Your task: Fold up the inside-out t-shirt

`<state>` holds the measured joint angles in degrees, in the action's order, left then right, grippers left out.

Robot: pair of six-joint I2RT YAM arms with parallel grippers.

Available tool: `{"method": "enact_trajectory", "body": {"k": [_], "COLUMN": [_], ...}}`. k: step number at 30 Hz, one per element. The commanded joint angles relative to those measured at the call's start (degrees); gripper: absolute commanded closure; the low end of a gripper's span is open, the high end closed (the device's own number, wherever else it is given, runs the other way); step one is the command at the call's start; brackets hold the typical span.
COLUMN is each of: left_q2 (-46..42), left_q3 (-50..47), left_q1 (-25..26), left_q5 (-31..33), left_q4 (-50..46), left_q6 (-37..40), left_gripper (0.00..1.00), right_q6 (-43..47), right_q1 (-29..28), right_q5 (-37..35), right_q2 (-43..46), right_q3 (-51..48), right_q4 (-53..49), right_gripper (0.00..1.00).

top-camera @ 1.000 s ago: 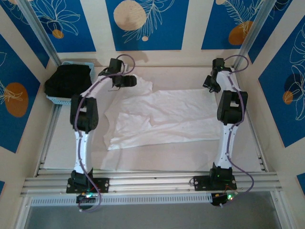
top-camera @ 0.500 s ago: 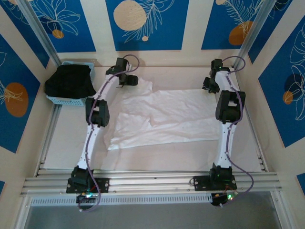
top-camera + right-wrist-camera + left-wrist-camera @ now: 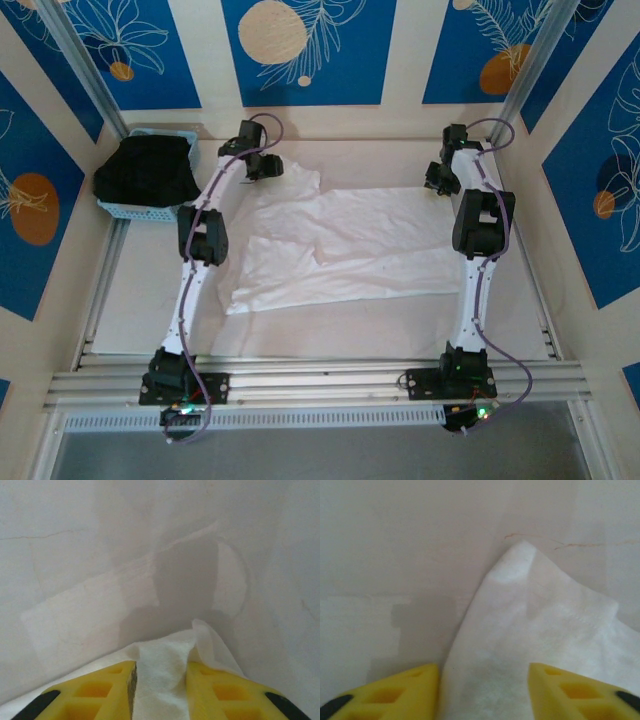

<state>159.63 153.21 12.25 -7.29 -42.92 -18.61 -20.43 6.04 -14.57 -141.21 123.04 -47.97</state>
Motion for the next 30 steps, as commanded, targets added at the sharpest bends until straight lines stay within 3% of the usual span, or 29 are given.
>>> {"method": "enact_trajectory", "body": {"k": [1,9,14,20,30], "left_q2": [2.1,2.1,1.5,-2.3,-15.8], "left_q3": [1.6,1.5,1.6,-0.7,-15.2], "left_q1": [-1.7,-2.2,-2.2,-3.3,-3.4], "left_q5": [-2.9,-4.0,-7.0,-11.3,-13.9], "left_q4": [-0.2,1.8,3.7,7.6,13.3], "left_q6": [-2.2,-2.4,-2.1,-2.7,-1.1], "left_gripper": [0.60,0.85,1.00,1.00,1.00], "right_q6": [0.7,1.1,1.0,0.8,0.8], "right_q1": [0.3,0.3,0.4,0.5,1.0], "right_q5": [1.8,3.4,4.3,4.5,6.7], "right_q2": [-2.9,-2.1,-1.2,2.7,9.5], "right_q3": [1.5,2.8,3.9,1.5,-4.9], "right_q4": [-1.1,-0.1,0.4,3.6,6.2], "right_gripper": [0.71,0.88,0.94,0.98,1.00]}}
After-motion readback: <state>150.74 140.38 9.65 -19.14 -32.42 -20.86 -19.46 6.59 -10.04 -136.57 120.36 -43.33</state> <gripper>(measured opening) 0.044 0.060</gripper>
